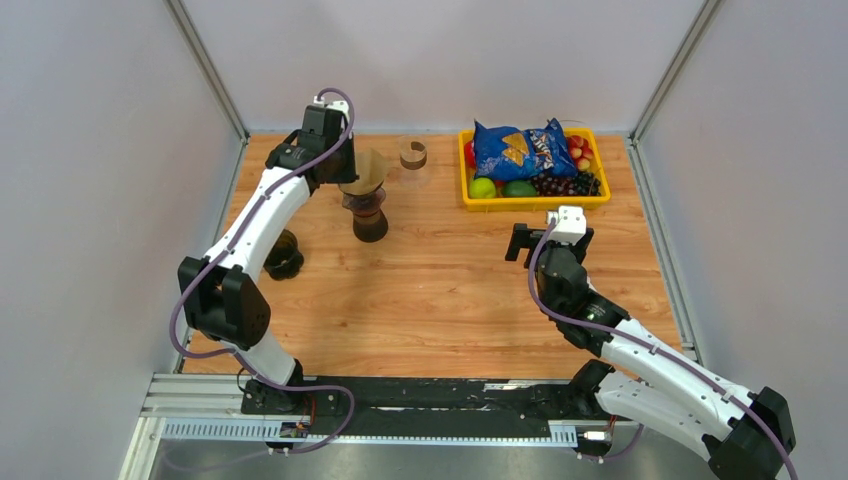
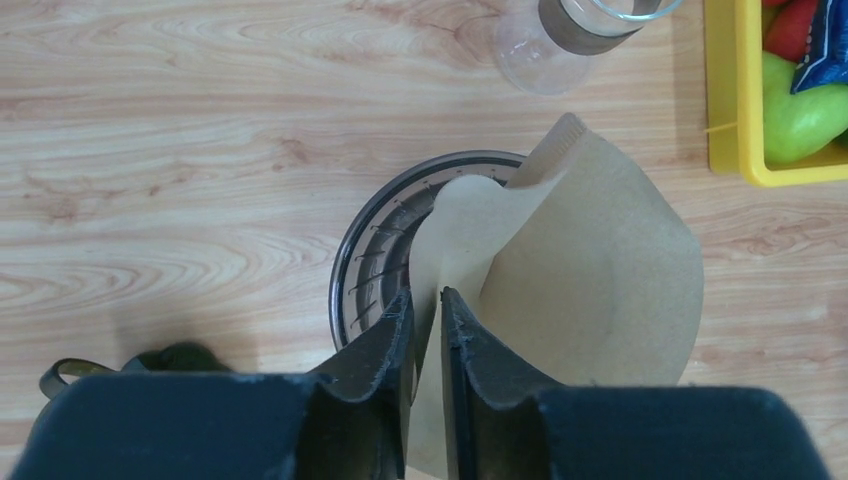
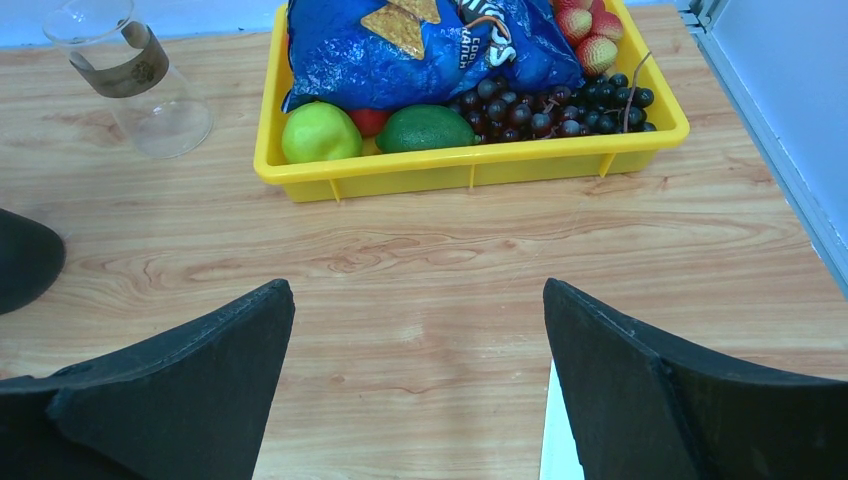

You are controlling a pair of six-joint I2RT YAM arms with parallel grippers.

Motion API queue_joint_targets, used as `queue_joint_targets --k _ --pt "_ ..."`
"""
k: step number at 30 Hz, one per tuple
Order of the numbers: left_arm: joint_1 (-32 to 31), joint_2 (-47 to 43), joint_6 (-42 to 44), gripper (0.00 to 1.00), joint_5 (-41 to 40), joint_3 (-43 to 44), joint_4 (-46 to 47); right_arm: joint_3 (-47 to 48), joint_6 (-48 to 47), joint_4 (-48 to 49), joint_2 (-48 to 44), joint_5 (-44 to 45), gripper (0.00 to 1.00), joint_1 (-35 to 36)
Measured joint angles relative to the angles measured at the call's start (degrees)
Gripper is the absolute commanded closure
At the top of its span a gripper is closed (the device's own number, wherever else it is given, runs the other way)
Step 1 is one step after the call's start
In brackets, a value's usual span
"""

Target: Place the coffee filter in the dripper

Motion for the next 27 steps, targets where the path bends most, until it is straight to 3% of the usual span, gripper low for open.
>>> queue_joint_targets --k 4,9,17,27 --pt "0.0 0.0 -0.1 0.63 0.1 0.4 -0.6 0.0 0.0 0.0 0.0 -0.1 0.00 0.0" --pt "0.0 -0.1 -0.2 0.59 0.9 0.5 -0.7 0.0 0.0 0.0 0.0 -0.4 0.00 0.0" --pt "0.0 -0.3 -0.3 0.72 0.8 1.1 -1.6 0.0 -0.2 -0.2 0.0 -0.4 0.00 0.0" --pt "0.0 -0.9 -0.2 0.74 -2.8 1.5 -3.2 0.0 -0.5 -0.3 0.0 -0.4 0.00 0.0"
